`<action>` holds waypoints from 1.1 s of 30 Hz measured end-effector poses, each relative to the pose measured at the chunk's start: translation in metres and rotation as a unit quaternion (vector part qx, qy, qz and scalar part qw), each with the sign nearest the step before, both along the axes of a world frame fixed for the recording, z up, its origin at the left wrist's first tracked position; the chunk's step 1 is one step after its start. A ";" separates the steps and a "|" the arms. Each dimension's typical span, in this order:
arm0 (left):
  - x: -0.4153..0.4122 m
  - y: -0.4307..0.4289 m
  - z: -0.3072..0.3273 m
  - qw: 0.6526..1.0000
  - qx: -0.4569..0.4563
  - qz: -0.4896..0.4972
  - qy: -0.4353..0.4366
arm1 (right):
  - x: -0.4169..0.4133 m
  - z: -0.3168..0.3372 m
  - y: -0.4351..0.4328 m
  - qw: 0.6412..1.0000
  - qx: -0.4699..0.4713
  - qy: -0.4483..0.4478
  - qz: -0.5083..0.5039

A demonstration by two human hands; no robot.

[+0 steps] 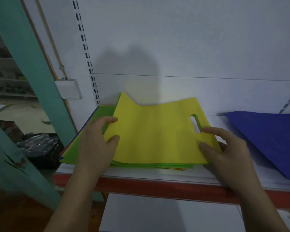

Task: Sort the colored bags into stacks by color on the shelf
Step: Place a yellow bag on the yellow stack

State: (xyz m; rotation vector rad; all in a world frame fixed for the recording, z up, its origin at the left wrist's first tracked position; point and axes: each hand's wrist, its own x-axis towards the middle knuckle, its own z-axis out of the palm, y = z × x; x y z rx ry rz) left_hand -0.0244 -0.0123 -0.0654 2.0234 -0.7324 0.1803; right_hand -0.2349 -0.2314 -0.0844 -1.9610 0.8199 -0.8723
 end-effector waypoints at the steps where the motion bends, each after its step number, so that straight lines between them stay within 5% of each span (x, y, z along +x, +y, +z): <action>1: 0.001 0.000 0.000 0.999 -0.025 -0.016 0.035 | 0.000 0.000 -0.002 1.000 0.012 -0.006 0.007; 4: 0.002 0.001 0.001 0.993 -0.067 -0.055 0.079 | -0.002 0.004 -0.003 0.998 0.045 -0.019 0.028; 14: -0.016 -0.018 0.022 0.982 -0.185 -0.031 0.015 | -0.006 0.013 -0.010 0.994 0.087 -0.035 0.057; 20: -0.015 -0.036 0.021 0.928 -0.326 -0.049 0.175 | -0.010 0.017 -0.013 0.987 0.128 -0.064 0.068; 33: -0.041 -0.071 0.017 0.967 -0.223 -0.072 0.103 | -0.056 0.025 -0.034 0.987 0.069 -0.139 -0.050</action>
